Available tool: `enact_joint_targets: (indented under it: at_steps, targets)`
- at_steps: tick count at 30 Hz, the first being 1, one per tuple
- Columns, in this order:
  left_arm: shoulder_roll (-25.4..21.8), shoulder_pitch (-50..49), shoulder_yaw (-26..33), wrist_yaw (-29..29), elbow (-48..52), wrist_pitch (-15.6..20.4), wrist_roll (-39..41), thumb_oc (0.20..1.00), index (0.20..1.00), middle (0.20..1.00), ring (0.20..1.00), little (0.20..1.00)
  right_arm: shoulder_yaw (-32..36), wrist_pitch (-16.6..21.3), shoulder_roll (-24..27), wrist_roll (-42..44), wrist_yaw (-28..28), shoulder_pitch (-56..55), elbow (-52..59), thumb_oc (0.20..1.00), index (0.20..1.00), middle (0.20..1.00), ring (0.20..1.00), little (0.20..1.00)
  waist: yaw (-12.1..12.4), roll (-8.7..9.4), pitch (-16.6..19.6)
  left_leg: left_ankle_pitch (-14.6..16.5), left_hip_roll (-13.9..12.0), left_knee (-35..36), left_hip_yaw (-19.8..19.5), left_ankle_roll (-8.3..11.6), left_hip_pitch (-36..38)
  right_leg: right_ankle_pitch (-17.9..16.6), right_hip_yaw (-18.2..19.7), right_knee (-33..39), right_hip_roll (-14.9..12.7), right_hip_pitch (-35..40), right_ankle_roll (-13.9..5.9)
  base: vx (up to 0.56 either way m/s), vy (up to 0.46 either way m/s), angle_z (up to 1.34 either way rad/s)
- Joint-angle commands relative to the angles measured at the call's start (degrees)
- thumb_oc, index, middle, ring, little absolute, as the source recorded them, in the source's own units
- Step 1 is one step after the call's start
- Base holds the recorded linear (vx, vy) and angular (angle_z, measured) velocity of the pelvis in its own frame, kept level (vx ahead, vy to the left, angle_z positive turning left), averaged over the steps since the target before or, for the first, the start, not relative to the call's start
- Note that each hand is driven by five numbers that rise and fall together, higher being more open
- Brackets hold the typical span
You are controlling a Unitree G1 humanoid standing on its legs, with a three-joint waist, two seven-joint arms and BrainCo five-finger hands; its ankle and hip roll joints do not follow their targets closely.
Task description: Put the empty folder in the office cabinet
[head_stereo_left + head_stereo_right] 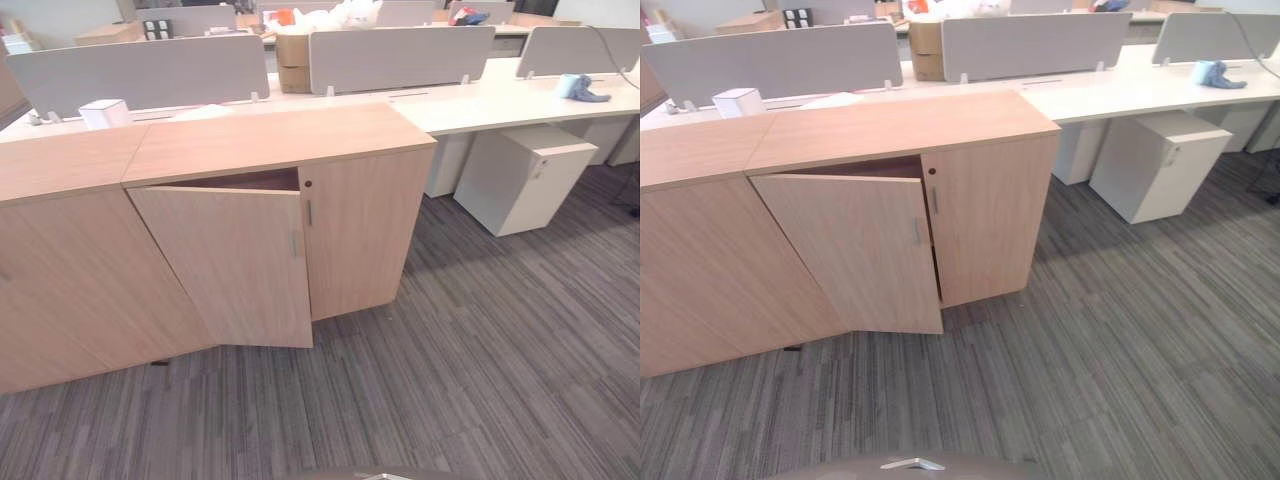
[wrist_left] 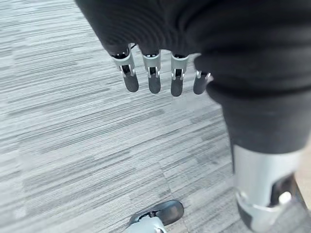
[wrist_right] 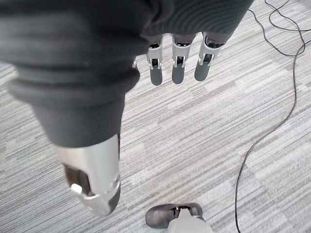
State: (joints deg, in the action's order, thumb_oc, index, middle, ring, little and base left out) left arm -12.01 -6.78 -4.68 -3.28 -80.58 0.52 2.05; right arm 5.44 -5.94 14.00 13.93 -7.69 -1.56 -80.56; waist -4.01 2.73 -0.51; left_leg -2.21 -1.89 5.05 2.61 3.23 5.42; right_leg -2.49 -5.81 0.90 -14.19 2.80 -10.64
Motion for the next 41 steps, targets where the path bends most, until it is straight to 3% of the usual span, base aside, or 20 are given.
enact_joint_targets:
  at_steps: [1,9,22,41]
  targets:
    - [-0.6,2.1,1.8,0.9,-4.0,-1.4,-0.2,1.0,1.0,1.0,1.0,1.0,-0.4,1.4,-1.8,5.6,1.6,5.9,-3.3,1.0,1.0,1.0,1.0,1.0,1.4,0.26,-2.4,7.5,1.2,-0.1,-0.3,-1.51,1.5,-0.1,-0.7,-3.9,-2.7,-4.0,-1.09,0.01,-0.011,0.18]
    - [-0.5,0.9,4.6,0.6,-5.8,-2.4,1.7,1.0,1.0,1.0,1.0,1.0,-1.6,1.1,-1.2,4.3,1.9,6.8,-2.7,1.0,1.0,1.0,1.0,1.0,2.7,0.16,-1.9,7.1,1.4,-0.1,-1.2,-1.54,0.9,0.0,-2.2,-3.6,-2.9,-3.1,-0.8,0.0,-0.005,0.11]
    - [0.5,4.4,-0.7,-2.9,-2.3,-1.0,-0.6,1.0,1.0,1.0,1.0,1.0,-3.7,0.8,-2.1,2.7,0.1,7.1,-2.1,1.0,1.0,1.0,1.0,1.0,3.3,0.57,-1.7,7.2,2.0,-0.1,-2.7,-1.74,0.6,0.6,-4.0,-4.5,-3.9,-2.3,-1.09,0.0,-0.001,0.04]
    - [0.4,4.6,-1.0,-3.6,-2.4,-0.9,-1.0,1.0,1.0,1.0,1.0,1.0,-4.0,0.7,-2.2,2.8,-0.2,6.9,-2.0,1.0,1.0,1.0,1.0,1.0,3.2,0.52,-2.1,7.5,2.8,-0.1,-2.9,-1.88,0.4,0.4,-4.8,-5.1,-5.2,-2.3,-1.62,0.0,0.004,0.03]
